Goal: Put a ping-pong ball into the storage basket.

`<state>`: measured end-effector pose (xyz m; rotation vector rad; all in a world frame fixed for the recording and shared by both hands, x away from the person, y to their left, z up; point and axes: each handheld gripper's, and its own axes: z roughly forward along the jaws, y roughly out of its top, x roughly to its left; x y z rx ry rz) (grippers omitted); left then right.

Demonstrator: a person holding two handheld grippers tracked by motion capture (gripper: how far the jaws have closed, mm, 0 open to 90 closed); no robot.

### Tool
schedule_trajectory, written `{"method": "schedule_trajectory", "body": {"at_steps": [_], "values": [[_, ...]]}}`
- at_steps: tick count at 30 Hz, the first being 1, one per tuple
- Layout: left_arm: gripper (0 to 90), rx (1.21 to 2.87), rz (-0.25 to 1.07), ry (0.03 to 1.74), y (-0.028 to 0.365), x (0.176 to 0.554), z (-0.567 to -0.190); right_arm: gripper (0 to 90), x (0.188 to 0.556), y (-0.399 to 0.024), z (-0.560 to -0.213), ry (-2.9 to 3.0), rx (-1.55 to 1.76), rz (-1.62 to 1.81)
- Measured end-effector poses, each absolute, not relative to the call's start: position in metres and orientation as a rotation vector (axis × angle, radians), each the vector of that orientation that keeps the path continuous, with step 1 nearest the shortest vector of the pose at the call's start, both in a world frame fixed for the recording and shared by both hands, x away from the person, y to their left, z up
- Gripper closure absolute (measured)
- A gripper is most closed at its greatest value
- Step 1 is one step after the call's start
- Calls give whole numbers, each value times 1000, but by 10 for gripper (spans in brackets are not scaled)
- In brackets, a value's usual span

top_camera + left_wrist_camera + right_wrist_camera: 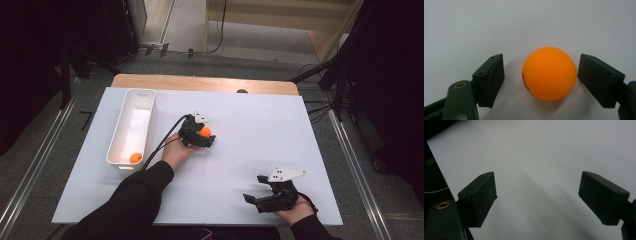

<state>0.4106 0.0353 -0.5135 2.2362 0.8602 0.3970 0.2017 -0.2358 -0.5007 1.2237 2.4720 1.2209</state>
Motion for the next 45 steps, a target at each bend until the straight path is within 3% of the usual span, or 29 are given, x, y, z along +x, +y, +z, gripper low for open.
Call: {"method": "schedule_trajectory", "body": {"at_steps": [4,7,19,45], "values": [[261,2235,399,850,36,410,-513,134,201,-237,-501,2477,1211,1218],[342,2224,396,844,36,407,-513,134,201,-238,-501,2475,1227,1220],[500,2209,405,857,38,405,-512,134,201,-237,-501,2478,1213,1212],[504,2161,330,879,40,405,-499,134,201,-236,-501,2486,1216,1212]]}}
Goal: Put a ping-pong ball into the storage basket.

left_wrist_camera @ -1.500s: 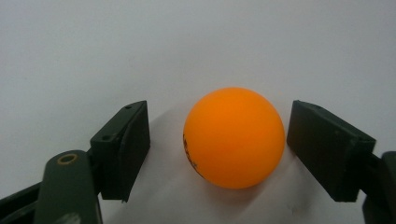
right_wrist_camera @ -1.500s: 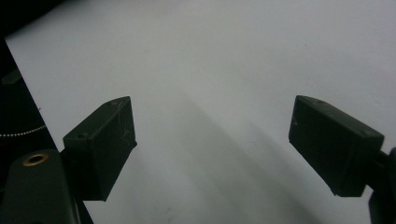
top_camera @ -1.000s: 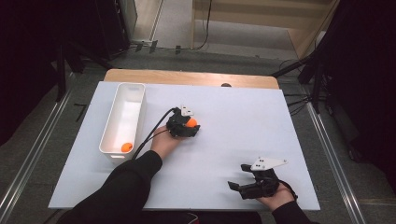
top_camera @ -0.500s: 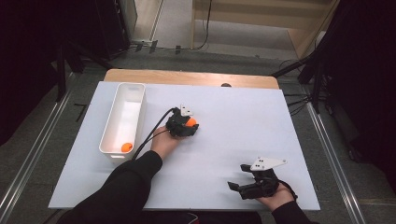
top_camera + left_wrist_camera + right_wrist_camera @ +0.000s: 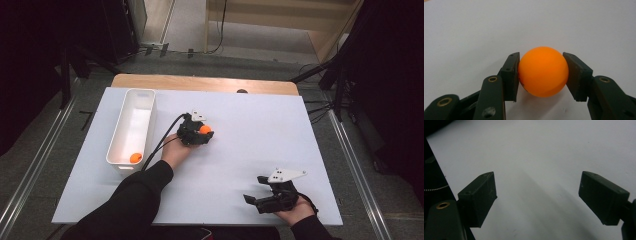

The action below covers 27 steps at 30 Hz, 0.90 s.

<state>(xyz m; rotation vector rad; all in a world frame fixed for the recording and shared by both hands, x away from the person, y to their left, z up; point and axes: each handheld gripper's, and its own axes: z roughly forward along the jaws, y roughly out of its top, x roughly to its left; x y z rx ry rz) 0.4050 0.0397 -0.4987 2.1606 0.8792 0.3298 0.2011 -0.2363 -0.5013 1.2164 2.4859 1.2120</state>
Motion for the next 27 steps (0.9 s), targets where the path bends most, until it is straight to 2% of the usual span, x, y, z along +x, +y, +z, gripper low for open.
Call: {"method": "schedule_trajectory", "body": {"at_steps": [27], "values": [[503,2147,242,880,49,397,-455,134,201,-236,-501,2488,1214,1213]]}}
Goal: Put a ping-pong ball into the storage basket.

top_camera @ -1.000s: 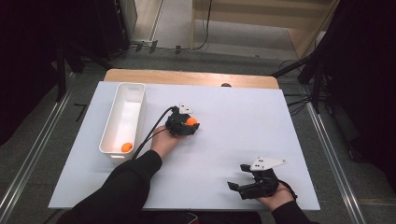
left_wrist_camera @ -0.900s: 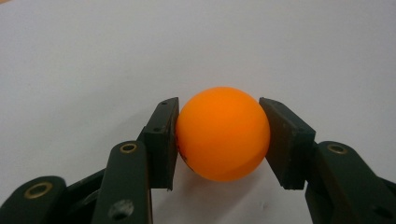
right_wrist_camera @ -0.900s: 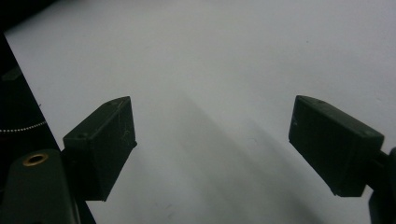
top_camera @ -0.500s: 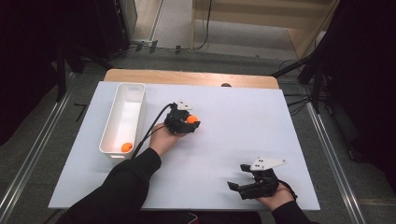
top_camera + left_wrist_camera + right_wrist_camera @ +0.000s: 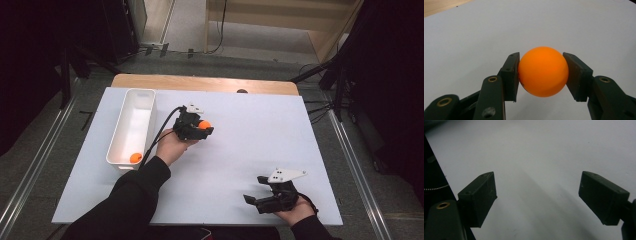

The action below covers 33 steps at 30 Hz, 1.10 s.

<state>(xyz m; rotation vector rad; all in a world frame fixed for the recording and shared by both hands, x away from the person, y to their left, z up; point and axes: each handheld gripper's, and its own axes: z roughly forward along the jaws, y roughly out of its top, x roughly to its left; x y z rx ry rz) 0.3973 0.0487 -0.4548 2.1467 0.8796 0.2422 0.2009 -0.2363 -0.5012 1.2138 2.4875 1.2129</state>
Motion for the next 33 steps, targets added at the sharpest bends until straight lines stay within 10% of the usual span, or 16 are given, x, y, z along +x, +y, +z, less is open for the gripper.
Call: {"method": "schedule_trajectory", "body": {"at_steps": [33], "values": [[502,2193,125,811,60,389,-408,134,201,-236,-501,2488,1210,1210]]}}
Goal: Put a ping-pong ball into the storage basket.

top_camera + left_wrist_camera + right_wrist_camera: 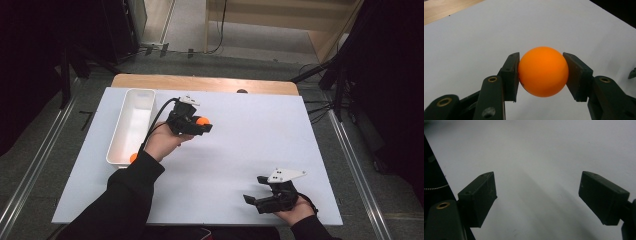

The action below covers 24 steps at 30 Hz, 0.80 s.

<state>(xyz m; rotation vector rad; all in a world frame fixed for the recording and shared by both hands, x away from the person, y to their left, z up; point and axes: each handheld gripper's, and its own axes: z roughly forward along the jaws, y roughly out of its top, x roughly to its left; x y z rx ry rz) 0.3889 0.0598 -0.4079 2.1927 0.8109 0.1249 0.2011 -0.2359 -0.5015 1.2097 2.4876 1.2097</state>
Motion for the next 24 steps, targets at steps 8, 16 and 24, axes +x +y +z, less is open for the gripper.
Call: {"method": "schedule_trajectory", "body": {"at_steps": [8,16,24], "values": [[502,2209,114,802,61,388,-404,134,201,-236,-501,2487,1205,1211],[502,2211,116,802,68,391,-398,134,201,-236,-501,2488,1206,1213],[502,2212,107,795,70,390,-394,134,201,-236,-501,2490,1205,1211]]}}
